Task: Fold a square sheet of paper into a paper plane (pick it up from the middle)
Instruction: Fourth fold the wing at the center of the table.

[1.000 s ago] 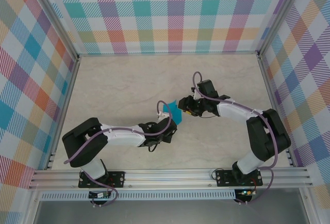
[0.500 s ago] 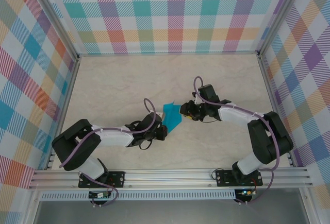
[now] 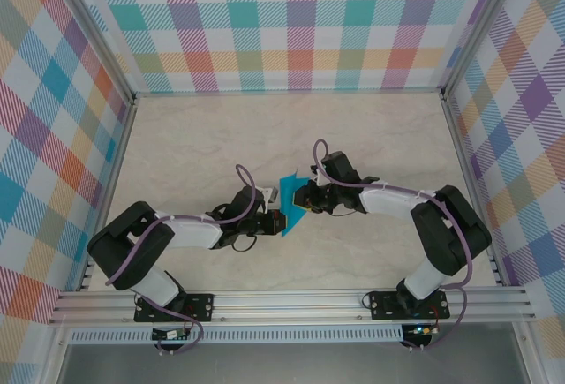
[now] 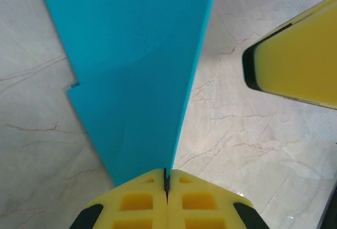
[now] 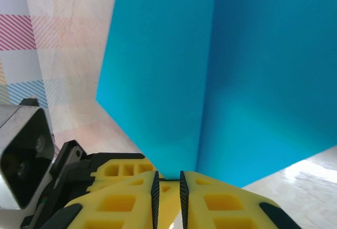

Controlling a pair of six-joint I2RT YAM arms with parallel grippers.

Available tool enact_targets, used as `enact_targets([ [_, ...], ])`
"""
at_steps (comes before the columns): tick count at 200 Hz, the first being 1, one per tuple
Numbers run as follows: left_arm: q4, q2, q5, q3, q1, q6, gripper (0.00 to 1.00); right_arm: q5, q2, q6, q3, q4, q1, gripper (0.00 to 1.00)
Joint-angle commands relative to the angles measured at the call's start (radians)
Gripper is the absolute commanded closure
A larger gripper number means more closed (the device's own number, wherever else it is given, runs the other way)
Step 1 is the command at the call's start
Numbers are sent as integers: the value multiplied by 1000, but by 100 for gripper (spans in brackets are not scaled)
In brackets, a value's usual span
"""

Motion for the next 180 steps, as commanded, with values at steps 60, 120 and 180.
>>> enact_targets([
  [60,180,90,171,-35,71,-61,97,-11,75,89,-3,118,19,84],
  [120,216,128,223,-34,92,-92,98,-21,108,100,22,134,19,83],
  [180,248,156,285,-25,116,-127,98,-24,140,112,41,153,19,83],
])
